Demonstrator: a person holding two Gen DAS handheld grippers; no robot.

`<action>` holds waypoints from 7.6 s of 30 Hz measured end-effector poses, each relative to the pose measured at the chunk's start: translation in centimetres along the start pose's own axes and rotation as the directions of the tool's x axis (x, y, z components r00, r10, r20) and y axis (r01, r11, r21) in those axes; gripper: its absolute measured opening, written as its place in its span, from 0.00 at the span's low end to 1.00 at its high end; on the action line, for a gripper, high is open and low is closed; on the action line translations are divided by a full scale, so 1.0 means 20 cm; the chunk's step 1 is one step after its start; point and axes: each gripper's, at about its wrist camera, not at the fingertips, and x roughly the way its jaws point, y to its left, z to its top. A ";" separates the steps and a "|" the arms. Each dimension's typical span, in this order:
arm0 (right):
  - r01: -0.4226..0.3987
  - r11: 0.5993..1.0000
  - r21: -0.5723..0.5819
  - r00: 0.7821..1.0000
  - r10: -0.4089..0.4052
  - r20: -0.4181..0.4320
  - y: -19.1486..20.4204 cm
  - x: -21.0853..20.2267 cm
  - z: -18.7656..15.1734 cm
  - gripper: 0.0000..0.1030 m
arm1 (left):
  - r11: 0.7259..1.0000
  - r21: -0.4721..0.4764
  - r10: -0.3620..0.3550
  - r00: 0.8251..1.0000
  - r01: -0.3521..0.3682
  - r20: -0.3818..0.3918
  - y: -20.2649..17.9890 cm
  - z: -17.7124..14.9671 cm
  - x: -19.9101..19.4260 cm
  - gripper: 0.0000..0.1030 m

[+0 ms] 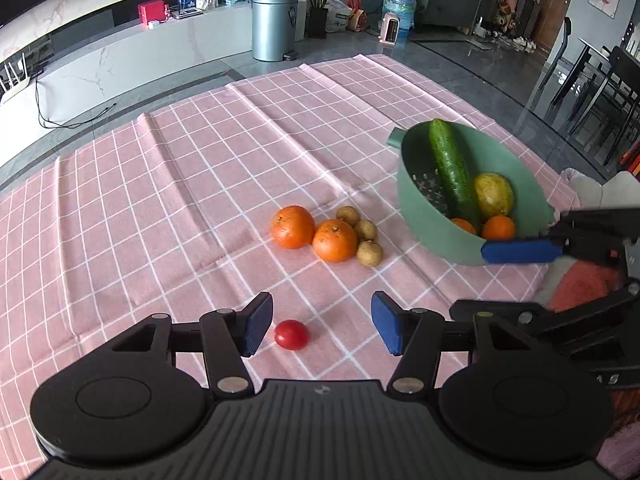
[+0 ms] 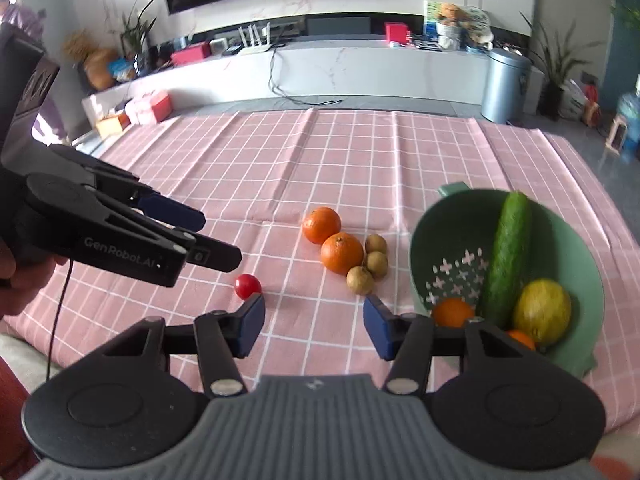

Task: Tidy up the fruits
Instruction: 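Withdraw both tools from the colander toward the remaining fruit, then grasp a mandarin with the left tool while the right tool grasps another mandarin, then carry the mandarin with the left tool while the right tool drops its mandarin into the colander, then grasp another mandarin with the right tool while the left tool holds its mandarin, then carry both mandarins over the green colander and open both tools, then withdraw both tools and move the left tool toward the red cherry tomato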

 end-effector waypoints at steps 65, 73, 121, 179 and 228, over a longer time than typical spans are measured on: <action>-0.198 0.908 -0.370 0.955 0.093 -0.283 0.00 0.53 0.41 0.28 | 0.965 -0.251 -0.054 0.996 0.071 0.074 0.23 0.25 0.27 0.42; -0.195 0.957 -0.215 0.967 0.151 -0.204 -0.14 0.21 0.40 0.00 | 0.966 -0.236 -0.079 0.988 0.109 0.135 0.05 0.26 0.10 0.43; 0.013 0.948 0.318 1.000 -0.004 -0.028 -0.02 0.51 -0.03 0.42 | 0.928 -0.372 0.024 0.998 -0.002 0.054 0.25 -0.10 0.19 0.43; -0.015 0.980 0.201 0.987 0.046 -0.151 -0.72 0.04 -0.10 0.36 | 0.979 0.176 -0.070 0.980 0.104 -0.187 -0.74 0.48 0.57 0.43; 0.073 0.913 0.400 0.997 -0.072 -0.019 -0.47 -0.24 -0.22 0.68 | 0.976 0.216 -0.008 0.999 0.018 -0.046 -0.63 0.24 0.07 0.63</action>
